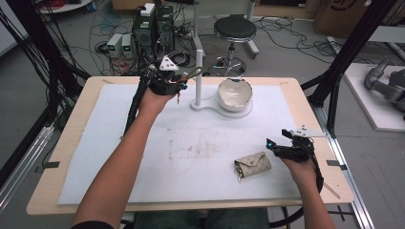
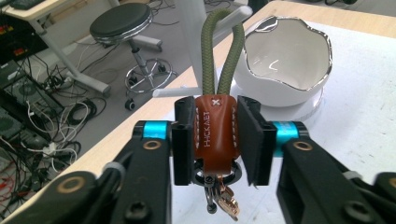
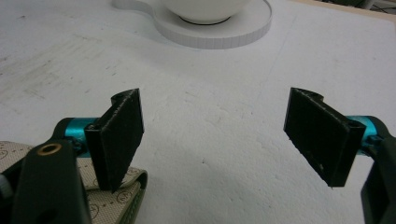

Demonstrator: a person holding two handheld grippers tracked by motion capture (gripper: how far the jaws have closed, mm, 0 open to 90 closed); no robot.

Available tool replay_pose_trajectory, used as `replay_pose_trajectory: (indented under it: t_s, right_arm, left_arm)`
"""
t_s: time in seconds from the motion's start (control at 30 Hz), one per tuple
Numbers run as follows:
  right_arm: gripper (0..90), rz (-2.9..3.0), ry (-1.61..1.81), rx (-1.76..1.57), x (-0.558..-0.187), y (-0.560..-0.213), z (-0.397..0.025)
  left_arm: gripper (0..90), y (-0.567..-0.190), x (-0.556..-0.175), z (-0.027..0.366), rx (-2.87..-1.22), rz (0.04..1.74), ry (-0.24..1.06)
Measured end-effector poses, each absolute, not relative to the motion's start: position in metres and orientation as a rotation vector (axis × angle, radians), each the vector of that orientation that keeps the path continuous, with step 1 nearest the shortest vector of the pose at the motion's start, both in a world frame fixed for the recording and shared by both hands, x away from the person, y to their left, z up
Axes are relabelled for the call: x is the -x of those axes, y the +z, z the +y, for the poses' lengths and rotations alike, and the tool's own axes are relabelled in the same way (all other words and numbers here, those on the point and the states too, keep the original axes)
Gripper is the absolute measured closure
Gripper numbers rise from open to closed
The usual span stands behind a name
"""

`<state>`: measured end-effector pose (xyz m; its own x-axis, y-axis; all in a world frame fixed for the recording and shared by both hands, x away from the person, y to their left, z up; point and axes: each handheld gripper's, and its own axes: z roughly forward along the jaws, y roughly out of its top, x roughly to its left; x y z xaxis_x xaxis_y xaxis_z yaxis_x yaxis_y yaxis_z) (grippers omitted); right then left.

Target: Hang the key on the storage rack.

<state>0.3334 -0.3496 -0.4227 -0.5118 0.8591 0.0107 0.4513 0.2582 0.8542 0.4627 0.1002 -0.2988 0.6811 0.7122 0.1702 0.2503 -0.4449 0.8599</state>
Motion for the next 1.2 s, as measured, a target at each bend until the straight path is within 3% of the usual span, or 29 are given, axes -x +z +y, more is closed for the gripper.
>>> replay_pose_trajectory:
  t_s: [0.03,0.17,0.3,0.7,1.2]
  right_arm:
    - [20.5,2.072,1.175,-1.187,-0.333,-0.423,-0.35]
    - [20.5,2.072,1.176,-1.189,-0.333,-0.423,-0.35]
    - [20.5,2.073,1.174,-1.189,-0.333,-0.423,-0.35]
    - [20.5,2.073,1.173,-1.188,-0.333,-0.423,-0.348]
    - [20.5,2.08,1.175,-1.182,-0.334,-0.423,-0.347]
  left_arm:
    - [51.8,-0.3,-0.463,0.101,-2.007,0.76,0.659]
    - [38.3,-0.305,-0.463,0.107,-1.996,0.782,0.633]
    - [32.0,-0.317,-0.458,0.122,-1.982,0.814,0.579]
    - [21.5,-0.344,-0.423,0.163,-1.941,0.843,0.516]
    - [19.7,-0.368,-0.378,0.192,-1.92,0.79,0.52]
